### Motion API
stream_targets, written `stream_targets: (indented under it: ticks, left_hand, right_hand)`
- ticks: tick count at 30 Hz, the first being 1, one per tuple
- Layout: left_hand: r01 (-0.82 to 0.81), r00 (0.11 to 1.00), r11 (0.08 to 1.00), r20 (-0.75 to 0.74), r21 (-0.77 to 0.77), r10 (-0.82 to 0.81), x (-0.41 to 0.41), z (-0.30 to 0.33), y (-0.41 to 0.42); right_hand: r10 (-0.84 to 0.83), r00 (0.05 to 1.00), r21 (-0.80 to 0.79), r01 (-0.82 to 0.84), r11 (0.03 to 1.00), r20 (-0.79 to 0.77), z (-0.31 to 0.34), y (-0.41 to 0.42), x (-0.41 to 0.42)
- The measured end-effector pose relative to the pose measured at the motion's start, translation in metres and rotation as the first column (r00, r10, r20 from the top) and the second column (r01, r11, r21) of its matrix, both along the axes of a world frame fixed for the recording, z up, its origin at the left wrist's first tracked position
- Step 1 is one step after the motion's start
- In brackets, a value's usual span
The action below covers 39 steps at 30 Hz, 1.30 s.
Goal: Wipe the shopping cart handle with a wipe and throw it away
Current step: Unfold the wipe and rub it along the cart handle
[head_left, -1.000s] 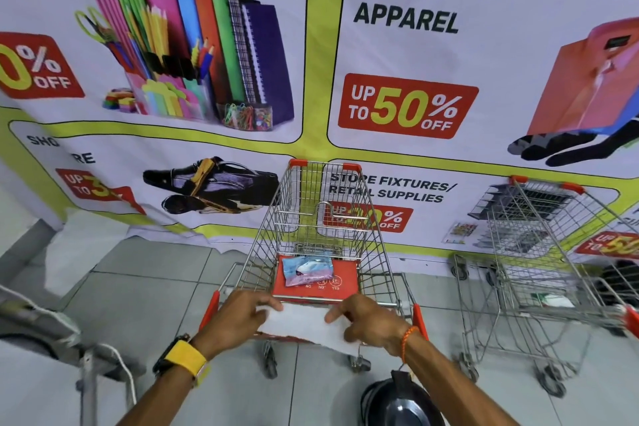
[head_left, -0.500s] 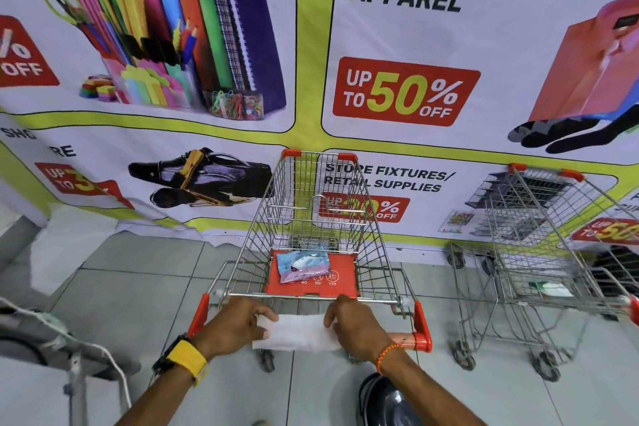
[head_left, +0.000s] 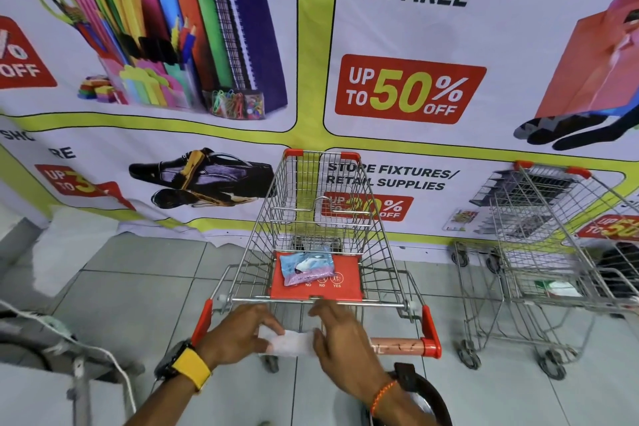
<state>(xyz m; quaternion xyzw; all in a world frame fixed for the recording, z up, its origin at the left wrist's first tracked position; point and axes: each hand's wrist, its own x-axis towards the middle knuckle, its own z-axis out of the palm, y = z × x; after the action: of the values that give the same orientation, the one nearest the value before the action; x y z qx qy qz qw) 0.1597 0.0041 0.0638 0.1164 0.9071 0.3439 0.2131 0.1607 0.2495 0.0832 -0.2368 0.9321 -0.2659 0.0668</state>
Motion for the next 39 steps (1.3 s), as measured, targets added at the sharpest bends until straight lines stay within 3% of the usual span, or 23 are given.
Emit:
stream_targets:
  ticks: [2,4,7,9,12,17,20,23,26,32,39]
  left_hand:
    - [-0.015,1.000,1.000,-0.002,0.025,0.015,0.003,-0.004,-0.003]
    - [-0.051,0.998,0.998,-0.035,0.040,0.052,0.006,-0.006,-0.008]
    - [-0.173,0.951,0.985,-0.261,-0.016,0.163,0.007,-0.010,-0.022]
    - [-0.222,0.918,0.965,-0.363,-0.139,0.159,0.006,-0.019,-0.034]
    - [-0.239,0.922,0.940,-0.360,-0.244,0.141,0.008,-0.038,-0.048]
    - [-0.298,0.908,0.918,-0.374,-0.262,0.188,0.009,-0.049,-0.050]
    - [-0.354,0.884,0.925,-0.374,-0.141,0.281,0.011,-0.049,-0.050]
    - [-0.408,0.867,0.901,-0.244,0.149,0.434,0.011,-0.045,-0.053]
    - [-0.441,0.858,0.849,-0.139,0.291,0.494,0.011,-0.043,-0.059]
    - [-0.395,0.875,0.884,-0.190,0.249,0.445,0.010,-0.046,-0.069]
    - [-0.379,0.889,0.896,-0.180,0.231,0.422,0.008,-0.049,-0.071]
  right_hand:
    - [0.038,0.996,-0.106,-0.030,0.994,0.075,-0.012,-0.009,0.017]
    - [0.029,0.999,-0.113,-0.031,0.993,-0.022,-0.035,-0.016,0.030]
    - [0.028,0.989,-0.074,-0.039,0.997,-0.146,-0.057,-0.026,0.040]
    - [-0.022,0.980,-0.086,0.005,0.996,-0.197,-0.064,-0.035,0.044]
    - [-0.095,0.965,-0.086,0.075,0.993,-0.245,-0.070,-0.048,0.050]
    - [-0.256,0.923,-0.087,0.241,0.967,-0.286,-0.090,-0.067,0.051]
    - [-0.298,0.897,-0.097,0.282,0.954,-0.328,-0.099,-0.080,0.057]
    - [-0.292,0.898,-0.098,0.275,0.956,-0.330,-0.099,-0.104,0.062]
    - [-0.295,0.901,-0.126,0.269,0.955,-0.318,-0.099,-0.134,0.065]
    - [-0.284,0.878,-0.149,0.244,0.958,-0.387,-0.104,-0.149,0.064]
    - [-0.291,0.855,-0.146,0.252,0.957,-0.430,-0.100,-0.093,0.055]
